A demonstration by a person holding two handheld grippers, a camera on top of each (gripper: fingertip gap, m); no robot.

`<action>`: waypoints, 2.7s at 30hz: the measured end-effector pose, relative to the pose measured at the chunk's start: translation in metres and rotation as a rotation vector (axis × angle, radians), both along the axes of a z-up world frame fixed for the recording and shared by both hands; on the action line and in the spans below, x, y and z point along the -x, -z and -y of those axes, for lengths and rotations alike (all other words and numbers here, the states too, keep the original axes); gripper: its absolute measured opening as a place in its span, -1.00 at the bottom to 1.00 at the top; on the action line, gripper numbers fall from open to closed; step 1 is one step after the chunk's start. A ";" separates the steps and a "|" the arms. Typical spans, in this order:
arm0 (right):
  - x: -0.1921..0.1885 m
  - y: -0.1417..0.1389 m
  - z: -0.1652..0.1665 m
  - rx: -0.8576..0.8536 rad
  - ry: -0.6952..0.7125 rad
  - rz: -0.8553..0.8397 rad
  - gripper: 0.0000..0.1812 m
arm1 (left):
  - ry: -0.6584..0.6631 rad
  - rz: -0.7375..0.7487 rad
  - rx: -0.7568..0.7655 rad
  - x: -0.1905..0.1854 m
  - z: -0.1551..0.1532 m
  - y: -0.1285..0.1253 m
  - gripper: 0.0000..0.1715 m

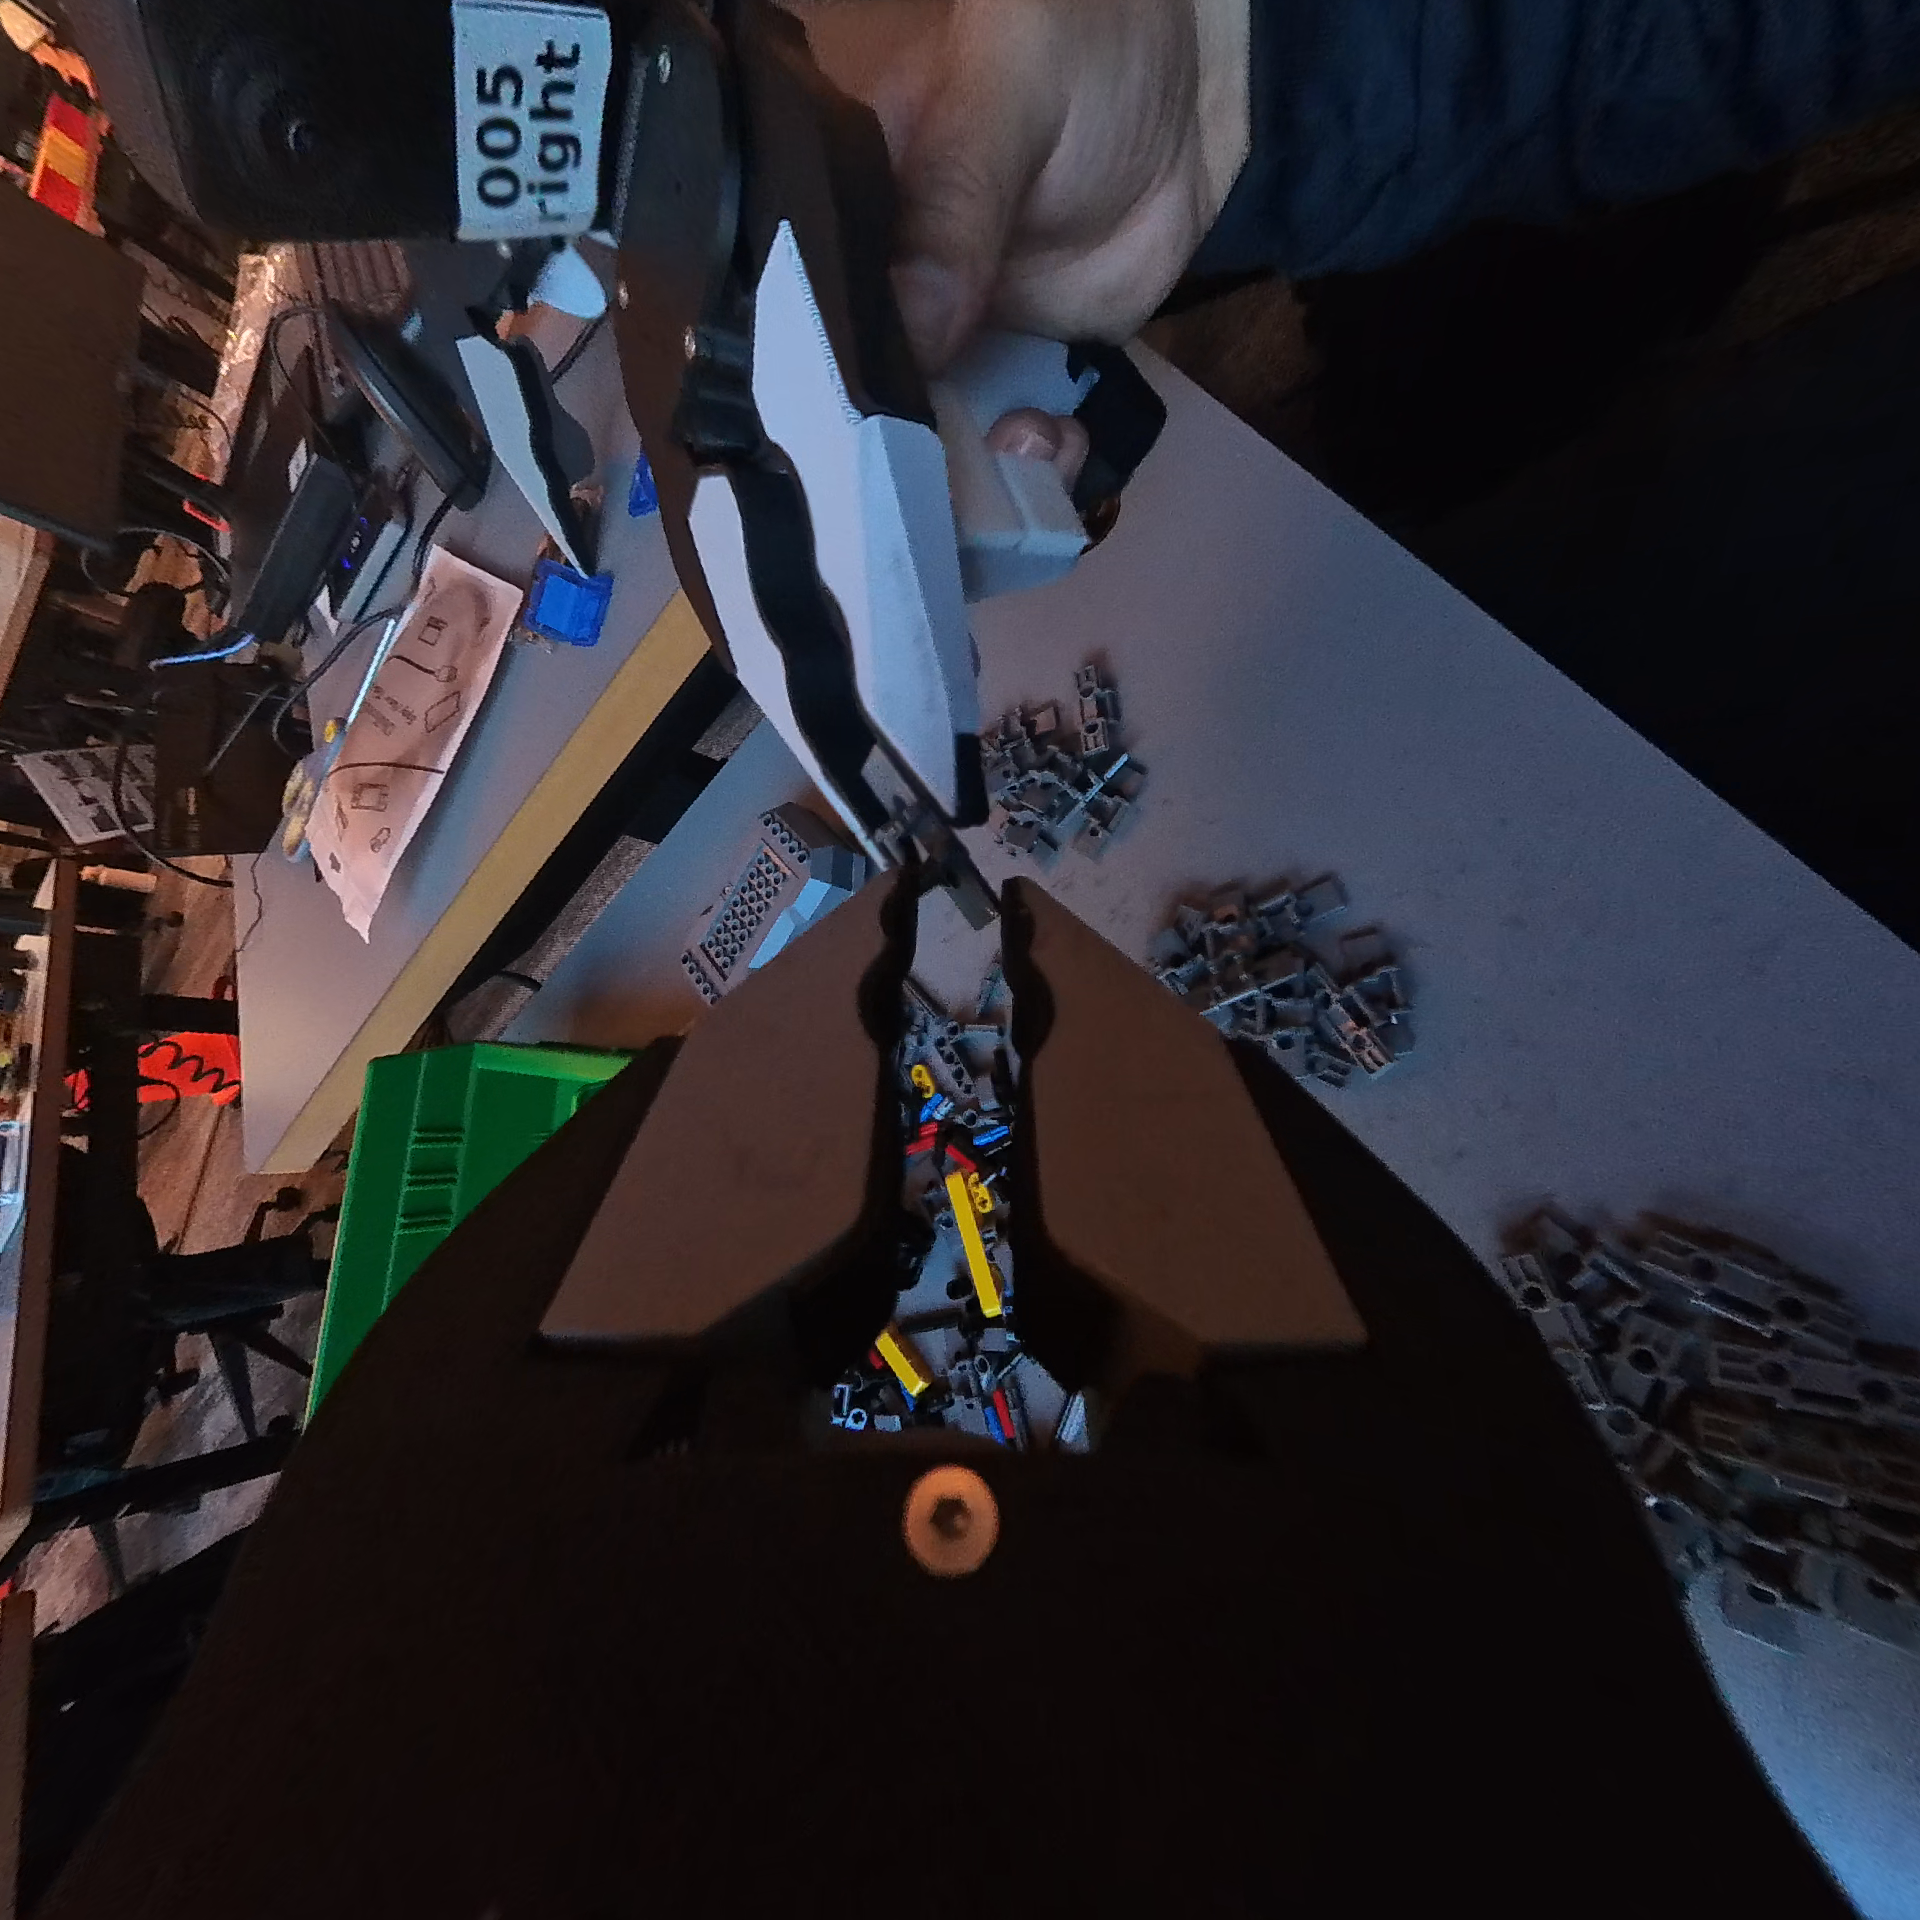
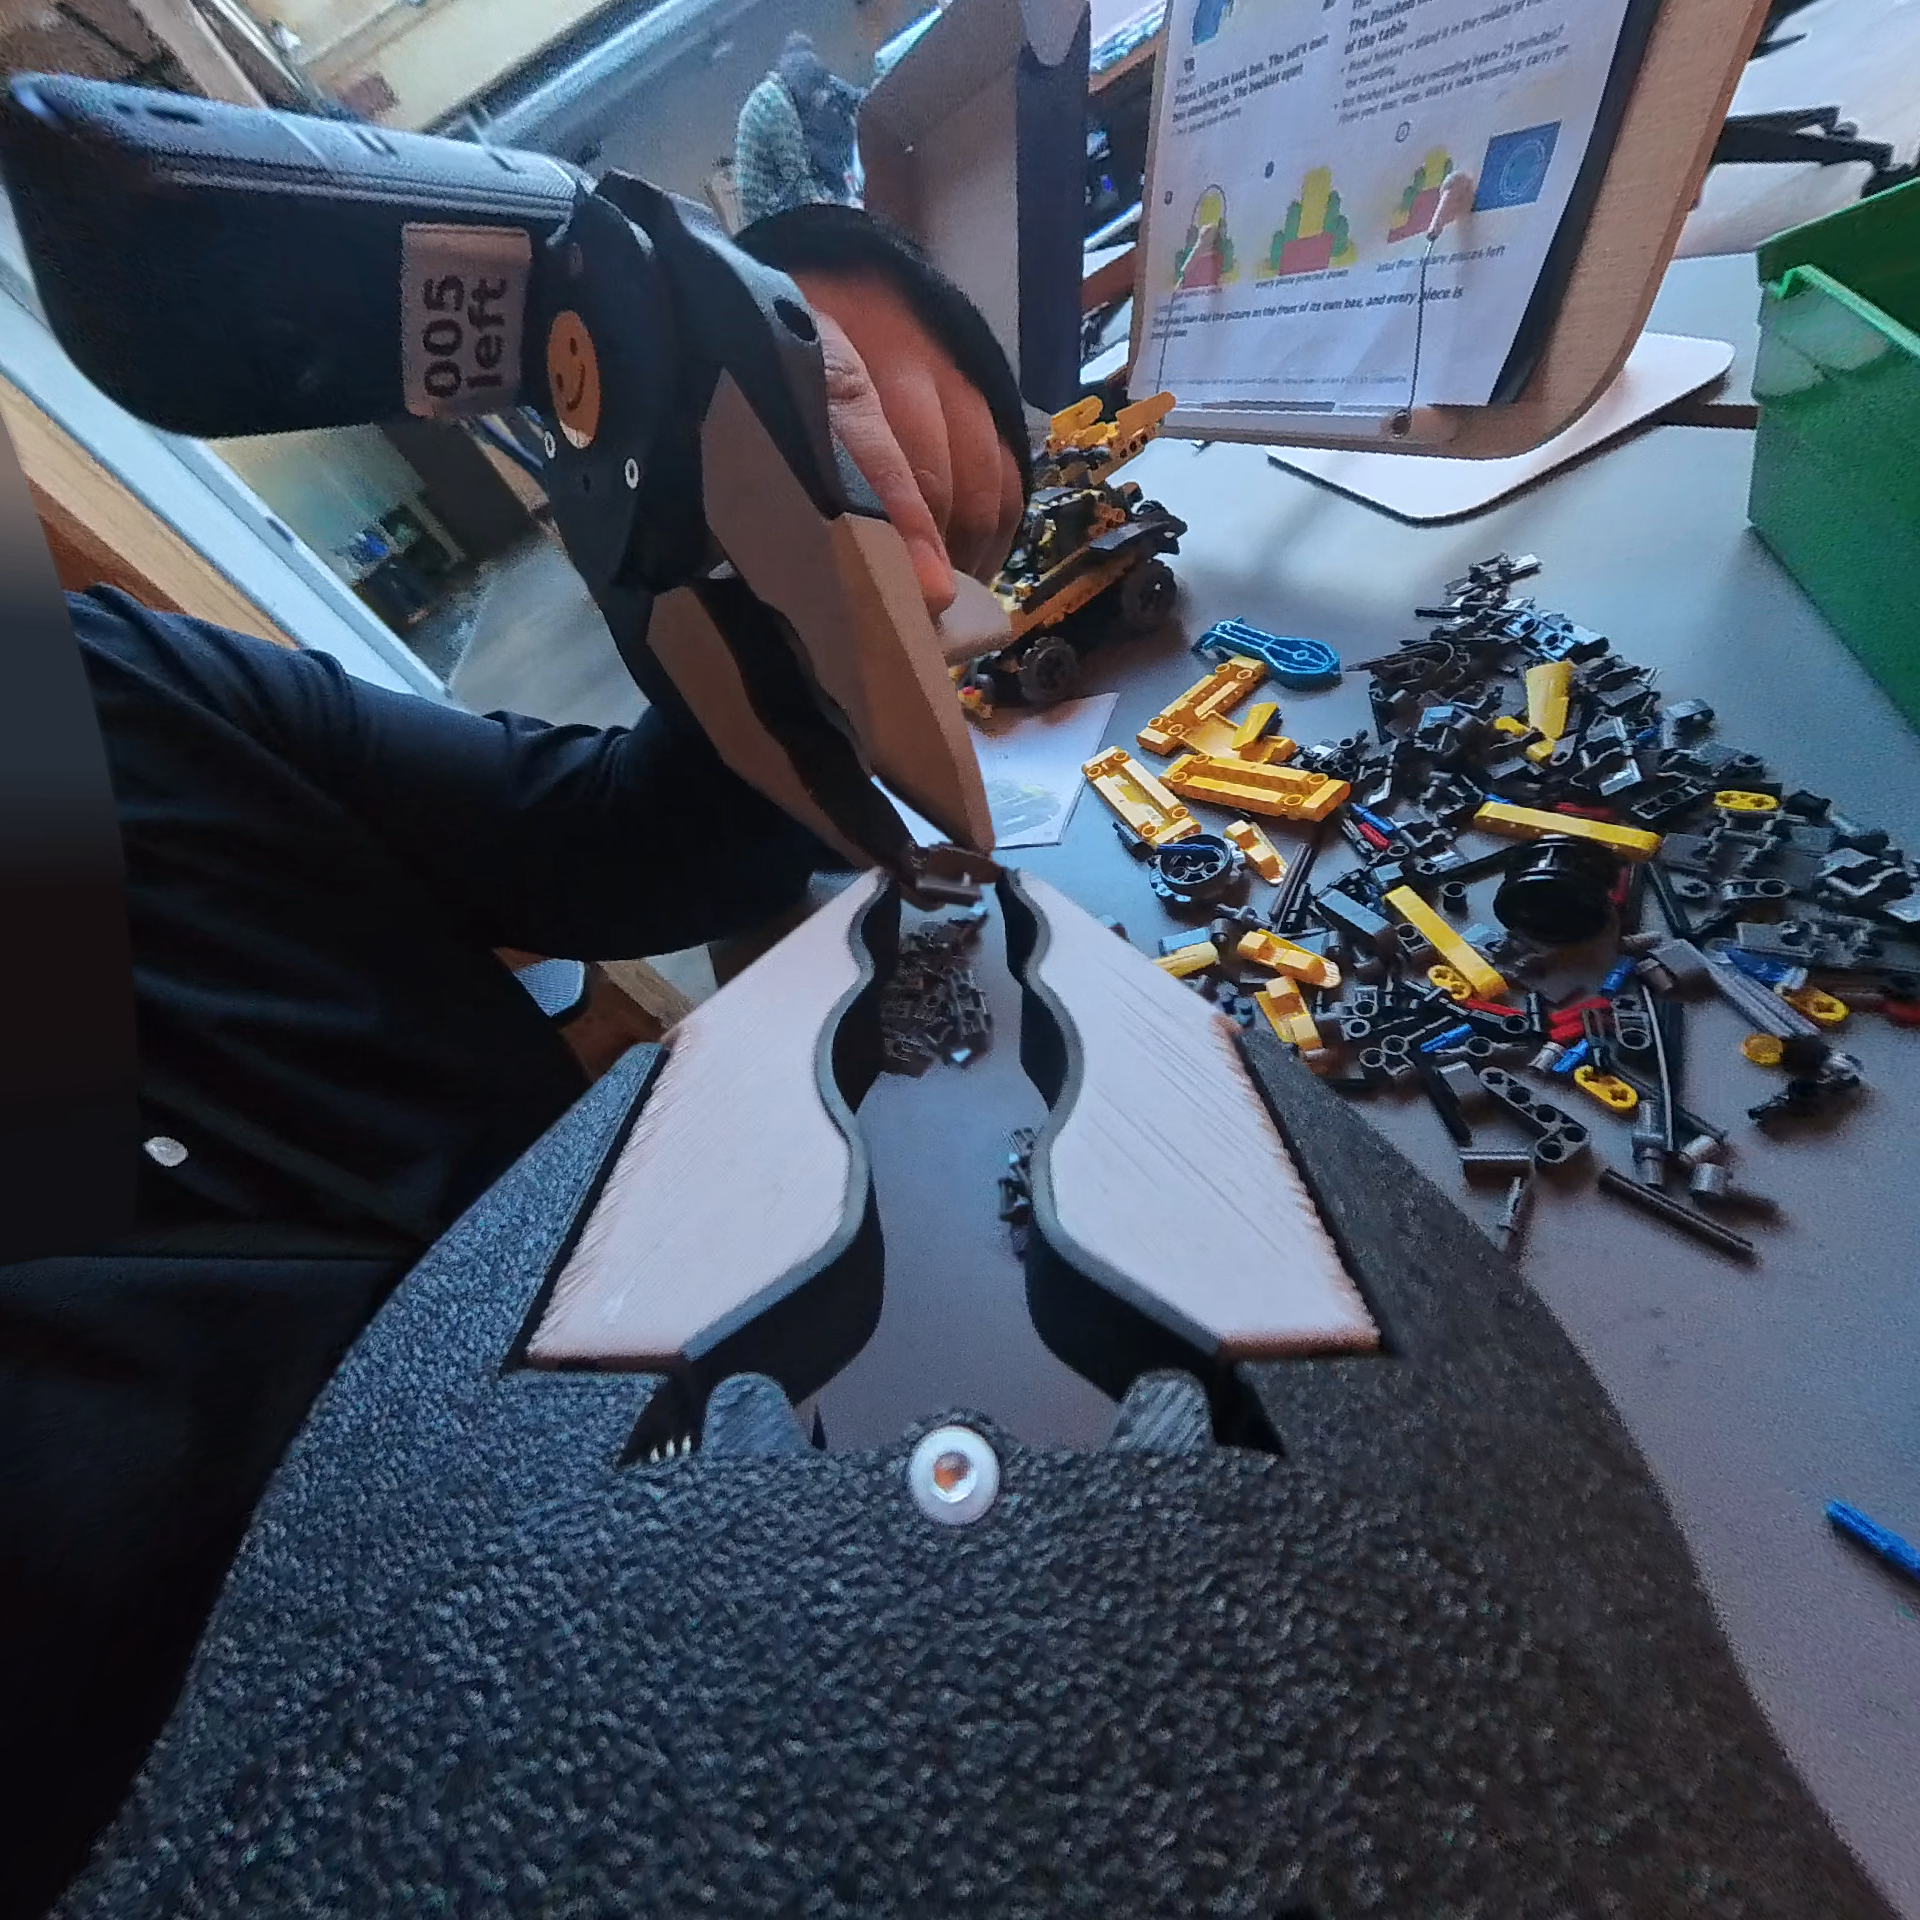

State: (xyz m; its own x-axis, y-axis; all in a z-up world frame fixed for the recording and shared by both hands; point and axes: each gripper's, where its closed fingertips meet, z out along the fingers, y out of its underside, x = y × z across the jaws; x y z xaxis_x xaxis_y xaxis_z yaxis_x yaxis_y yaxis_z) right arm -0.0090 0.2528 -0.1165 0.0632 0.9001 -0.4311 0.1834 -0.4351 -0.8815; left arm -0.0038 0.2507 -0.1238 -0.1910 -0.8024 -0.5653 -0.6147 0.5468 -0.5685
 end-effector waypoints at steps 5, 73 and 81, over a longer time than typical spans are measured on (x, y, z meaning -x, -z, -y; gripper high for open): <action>0.004 0.002 0.002 0.018 -0.011 0.006 -0.80 | -0.010 -0.019 -0.012 0.000 0.001 0.002 -0.85; -0.053 0.035 -0.097 -0.288 0.613 0.338 -0.70 | -0.820 -0.348 0.533 0.123 -0.140 0.149 -0.74; -0.053 0.031 -0.095 -0.297 0.613 0.337 -0.71 | -0.796 -0.373 0.538 0.121 -0.137 0.157 -0.84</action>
State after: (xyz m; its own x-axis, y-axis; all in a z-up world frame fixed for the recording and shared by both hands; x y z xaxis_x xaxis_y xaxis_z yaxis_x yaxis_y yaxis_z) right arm 0.0443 0.3481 -0.1479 0.6745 0.7369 -0.0445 0.2660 -0.2988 -0.9165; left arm -0.1252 0.3878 -0.2803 0.4170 -0.9025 -0.1076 -0.8749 -0.3664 -0.3168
